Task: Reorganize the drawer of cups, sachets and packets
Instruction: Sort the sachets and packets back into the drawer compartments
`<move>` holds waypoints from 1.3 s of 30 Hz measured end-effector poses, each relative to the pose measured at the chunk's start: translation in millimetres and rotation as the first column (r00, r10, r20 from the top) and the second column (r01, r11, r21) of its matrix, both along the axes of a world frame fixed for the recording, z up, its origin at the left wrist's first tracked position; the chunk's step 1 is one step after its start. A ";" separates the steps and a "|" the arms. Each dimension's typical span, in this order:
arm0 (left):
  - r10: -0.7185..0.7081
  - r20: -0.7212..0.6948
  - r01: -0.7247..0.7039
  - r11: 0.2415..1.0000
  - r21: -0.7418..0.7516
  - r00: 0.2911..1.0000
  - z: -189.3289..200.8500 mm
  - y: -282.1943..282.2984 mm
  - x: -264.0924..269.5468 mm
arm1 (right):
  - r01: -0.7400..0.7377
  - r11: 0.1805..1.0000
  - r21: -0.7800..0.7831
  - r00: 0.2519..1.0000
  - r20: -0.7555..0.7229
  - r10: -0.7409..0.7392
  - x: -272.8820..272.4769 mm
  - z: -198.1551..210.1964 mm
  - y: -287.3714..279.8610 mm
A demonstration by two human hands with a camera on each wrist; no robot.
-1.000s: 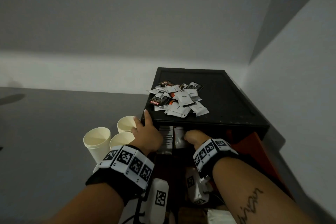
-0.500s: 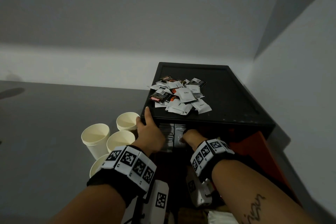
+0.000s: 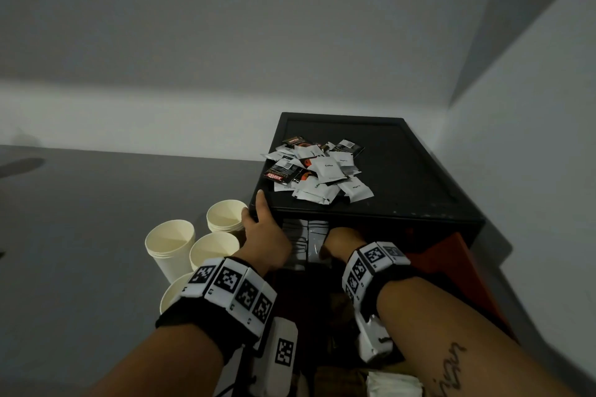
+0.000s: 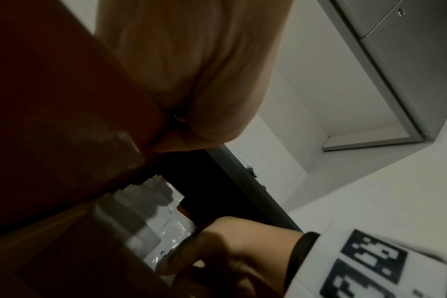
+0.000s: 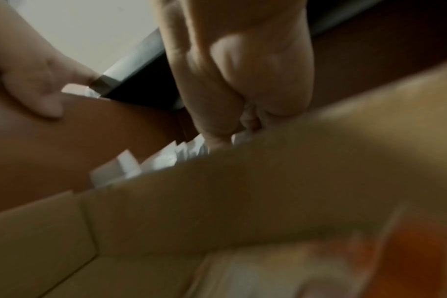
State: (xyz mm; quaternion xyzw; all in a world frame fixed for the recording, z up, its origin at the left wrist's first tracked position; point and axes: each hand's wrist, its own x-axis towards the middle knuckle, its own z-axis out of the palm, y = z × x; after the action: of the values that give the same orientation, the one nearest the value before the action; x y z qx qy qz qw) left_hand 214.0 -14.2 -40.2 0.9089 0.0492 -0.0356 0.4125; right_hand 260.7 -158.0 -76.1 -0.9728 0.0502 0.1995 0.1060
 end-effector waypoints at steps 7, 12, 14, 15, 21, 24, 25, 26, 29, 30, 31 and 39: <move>0.010 -0.010 -0.010 1.000 -0.001 1.000 -0.6 -0.5 2.5 | -0.068 0.996 0.059 0.997 -0.042 0.070 -23.4 31.9 -23.9; 0.008 -0.003 -0.008 1.000 0.002 1.000 -2.1 -1.7 6.9 | -0.061 0.998 0.031 0.994 -0.086 0.063 -37.5 35.0 -40.0; 0.051 0.008 -0.050 0.996 -0.077 0.999 -3.6 -1.7 8.0 | -0.018 0.999 0.041 0.995 -0.094 0.022 -38.3 36.6 -43.3; 0.075 0.013 -0.073 0.991 -0.113 0.997 -4.6 -1.3 8.6 | 0.023 0.996 0.085 0.994 -0.105 -0.014 -37.3 35.9 -43.7; 0.052 -0.011 -0.053 0.992 -0.112 0.999 -5.6 0.0 8.0 | 0.029 0.993 0.110 0.998 0.045 -0.035 -32.0 14.0 -27.2; 0.047 -0.014 -0.048 0.990 -0.133 0.999 -6.1 1.2 7.2 | 0.020 0.998 0.065 0.994 0.105 -0.027 -22.9 1.9 -15.9; 0.044 -0.015 -0.045 0.990 -0.136 0.999 -6.6 1.1 7.2 | 0.025 0.998 0.065 0.993 0.111 -0.032 -20.4 0.7 -11.9; 0.045 -0.014 -0.046 0.990 -0.131 0.999 -6.8 1.3 7.4 | 0.029 0.998 0.059 0.992 0.117 -0.035 -18.1 0.0 -8.9; 0.042 -0.018 -0.044 0.994 -0.100 0.999 -7.0 1.3 8.0 | 0.045 0.999 0.026 0.988 0.144 -0.048 -14.7 -0.9 -3.6; 0.035 -0.022 -0.037 0.995 -0.090 0.999 -6.9 1.3 7.9 | 0.054 0.998 0.019 0.987 0.148 -0.056 -13.4 -1.3 -3.3; 0.025 -0.026 -0.027 0.996 -0.081 0.999 -6.9 1.3 7.8 | 0.058 0.998 0.012 0.986 0.154 -0.059 -12.4 -1.0 -3.4; -0.003 -0.022 0.001 0.998 -0.059 1.000 -2.4 0.1 3.5 | 0.069 0.995 0.073 0.989 0.127 -0.078 -11.8 -2.0 -2.2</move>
State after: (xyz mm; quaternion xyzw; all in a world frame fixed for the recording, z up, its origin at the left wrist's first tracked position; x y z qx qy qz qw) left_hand 217.5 -14.1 -42.5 0.8959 0.0516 -0.0473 0.4387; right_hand 248.9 -160.2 -78.1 -0.9770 0.0722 0.1337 0.1496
